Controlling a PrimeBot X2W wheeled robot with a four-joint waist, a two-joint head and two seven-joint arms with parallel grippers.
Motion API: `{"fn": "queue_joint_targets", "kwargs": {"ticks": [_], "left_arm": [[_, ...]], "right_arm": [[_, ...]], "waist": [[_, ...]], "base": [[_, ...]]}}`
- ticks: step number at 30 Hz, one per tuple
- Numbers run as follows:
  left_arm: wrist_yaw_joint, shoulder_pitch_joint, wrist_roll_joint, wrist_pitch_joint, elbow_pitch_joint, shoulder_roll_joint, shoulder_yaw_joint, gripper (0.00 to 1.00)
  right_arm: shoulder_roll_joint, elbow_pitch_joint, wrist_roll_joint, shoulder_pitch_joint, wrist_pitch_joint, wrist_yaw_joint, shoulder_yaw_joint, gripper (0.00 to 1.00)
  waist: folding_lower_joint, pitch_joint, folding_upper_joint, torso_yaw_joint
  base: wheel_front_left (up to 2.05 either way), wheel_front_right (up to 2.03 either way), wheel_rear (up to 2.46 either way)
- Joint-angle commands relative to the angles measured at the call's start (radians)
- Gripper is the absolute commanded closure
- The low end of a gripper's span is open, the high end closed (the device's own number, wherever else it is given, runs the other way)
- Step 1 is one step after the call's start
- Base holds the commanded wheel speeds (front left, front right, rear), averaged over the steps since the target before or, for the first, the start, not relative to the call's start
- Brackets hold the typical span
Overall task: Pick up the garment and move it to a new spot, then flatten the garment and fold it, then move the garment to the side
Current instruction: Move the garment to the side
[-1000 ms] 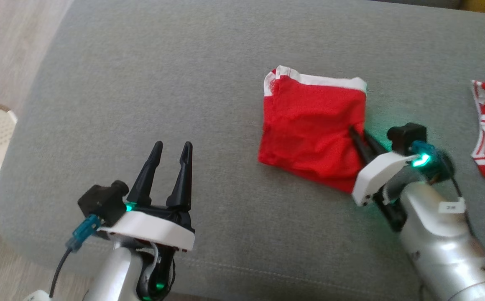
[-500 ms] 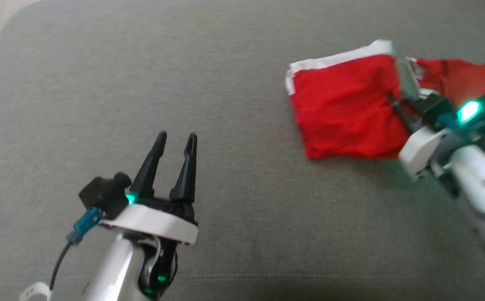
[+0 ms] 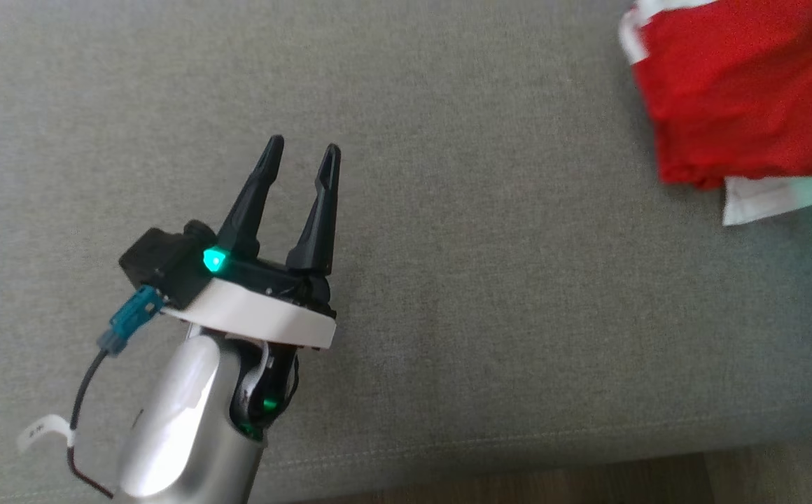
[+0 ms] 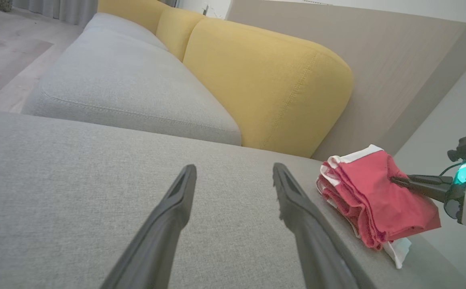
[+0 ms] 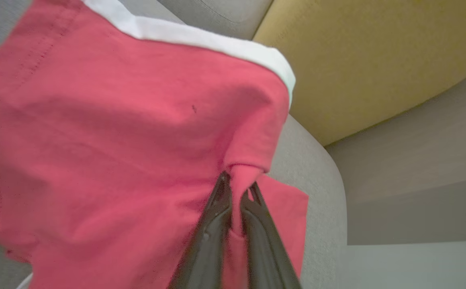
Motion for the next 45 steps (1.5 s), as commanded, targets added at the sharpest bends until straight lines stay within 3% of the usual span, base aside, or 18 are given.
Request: {"fn": "queue_joint_targets", "kwargs": {"ticks": [1, 7, 13, 14, 15, 26, 37, 45], "left_arm": [[-0.011, -0.037, 0.015, -0.005, -0.035, 0.008, 0.026, 0.0], [-0.02, -0.05, 0.019, -0.005, -0.028, 0.008, 0.032, 0.0], [-0.029, -0.058, 0.029, -0.005, -0.017, 0.008, 0.045, 0.0], [-0.03, -0.06, 0.029, -0.005, -0.016, 0.008, 0.046, 0.0], [-0.031, -0.062, 0.028, -0.005, -0.015, 0.008, 0.046, 0.0], [-0.029, -0.036, 0.007, -0.005, -0.002, 0.008, 0.047, 0.0], [0.002, 0.055, -0.017, -0.005, -0.011, 0.008, 0.097, 0.0], [0.014, 0.146, 0.007, -0.005, -0.001, 0.008, 0.139, 0.0]], "right_arm": [[-0.05, -0.025, 0.006, -0.01, 0.032, -0.001, -0.03, 1.0], [-0.068, -0.032, -0.02, 0.015, 0.119, -0.001, -0.151, 1.0], [-0.026, -0.049, -0.057, 0.074, 0.189, -0.001, -0.276, 1.0], [-0.019, -0.055, -0.065, 0.081, 0.194, -0.001, -0.289, 0.44], [-0.008, -0.06, -0.068, 0.086, 0.194, -0.001, -0.31, 0.0], [0.103, -0.152, -0.131, 0.126, 0.164, -0.001, -0.441, 0.0], [0.381, -0.299, -0.107, 0.264, -0.039, -0.001, -0.517, 0.0], [0.564, -0.317, -0.112, 0.436, -0.224, -0.001, -0.557, 0.0]], "waist": [[-0.0002, 0.036, 0.0, -0.011], [-0.0002, 0.075, 0.0, -0.009], [-0.0002, 0.092, 0.0, -0.016], [-0.0002, 0.091, 0.0, -0.017], [-0.0002, 0.09, 0.0, -0.018], [-0.0002, 0.017, 0.0, -0.001], [-0.0002, -0.159, 0.0, 0.046], [-0.0002, -0.264, 0.0, 0.09]], "base": [[0.0, 0.0, 0.0], [0.0, 0.0, 0.0], [0.0, 0.0, 0.0], [0.0, 0.0, 0.0], [0.0, 0.0, 0.0], [0.0, 0.0, 0.0], [0.0, 0.0, 0.0], [0.0, 0.0, 0.0]]}}
